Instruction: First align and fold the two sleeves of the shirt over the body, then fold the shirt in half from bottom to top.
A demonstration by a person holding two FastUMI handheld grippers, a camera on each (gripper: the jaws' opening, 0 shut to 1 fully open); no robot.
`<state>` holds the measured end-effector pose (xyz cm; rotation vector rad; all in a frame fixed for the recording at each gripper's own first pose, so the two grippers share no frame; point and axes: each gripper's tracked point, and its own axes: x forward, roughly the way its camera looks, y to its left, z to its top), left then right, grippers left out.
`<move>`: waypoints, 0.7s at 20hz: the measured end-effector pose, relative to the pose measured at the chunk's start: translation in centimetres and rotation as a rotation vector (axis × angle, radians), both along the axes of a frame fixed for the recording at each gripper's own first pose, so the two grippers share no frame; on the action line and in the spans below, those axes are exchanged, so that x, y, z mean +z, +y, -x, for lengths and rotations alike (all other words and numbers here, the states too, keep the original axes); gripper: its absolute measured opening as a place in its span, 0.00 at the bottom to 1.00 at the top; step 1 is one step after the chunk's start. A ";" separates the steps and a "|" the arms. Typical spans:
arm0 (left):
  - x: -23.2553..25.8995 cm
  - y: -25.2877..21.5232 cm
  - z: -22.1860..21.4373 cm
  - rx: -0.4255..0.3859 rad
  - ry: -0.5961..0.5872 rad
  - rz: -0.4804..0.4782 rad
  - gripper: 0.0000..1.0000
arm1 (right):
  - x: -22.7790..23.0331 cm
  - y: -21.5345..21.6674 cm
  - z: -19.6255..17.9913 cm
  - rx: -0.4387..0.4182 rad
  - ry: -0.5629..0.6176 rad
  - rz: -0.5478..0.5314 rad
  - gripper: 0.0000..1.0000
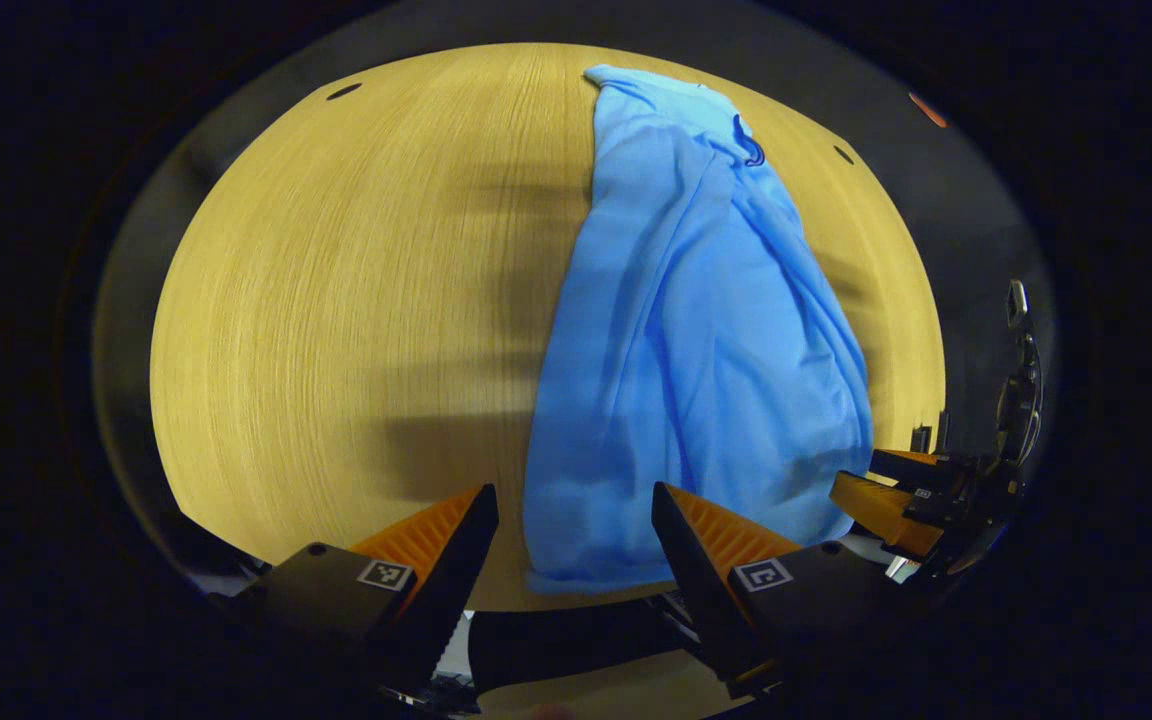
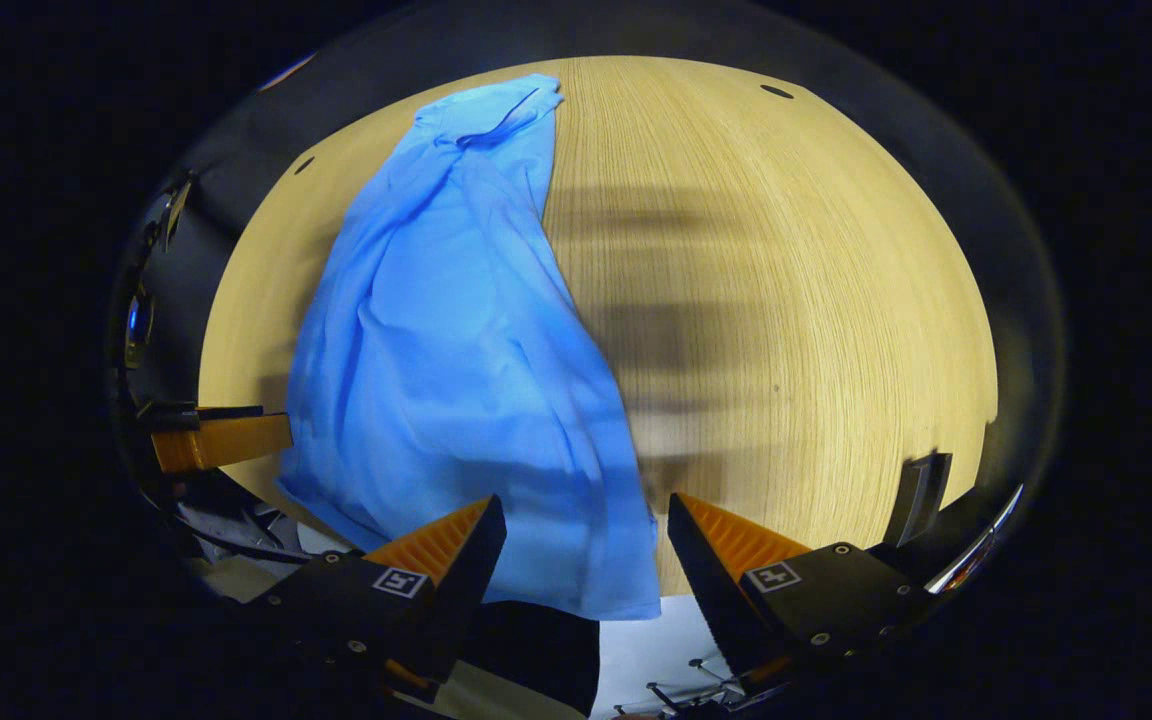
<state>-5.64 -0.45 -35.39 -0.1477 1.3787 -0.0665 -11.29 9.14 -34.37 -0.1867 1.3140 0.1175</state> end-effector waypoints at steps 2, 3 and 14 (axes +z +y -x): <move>-1.6 0.0 2.0 -0.004 0.025 -0.018 1.00 | -0.6 -0.4 1.1 -0.015 0.026 0.004 0.99; -2.1 0.0 2.7 -0.004 0.034 -0.027 1.00 | -0.9 -0.4 1.5 -0.016 0.036 0.006 0.99; -3.3 0.1 3.5 -0.007 0.033 -0.148 0.74 | -1.8 -0.5 2.5 0.083 0.015 0.126 0.97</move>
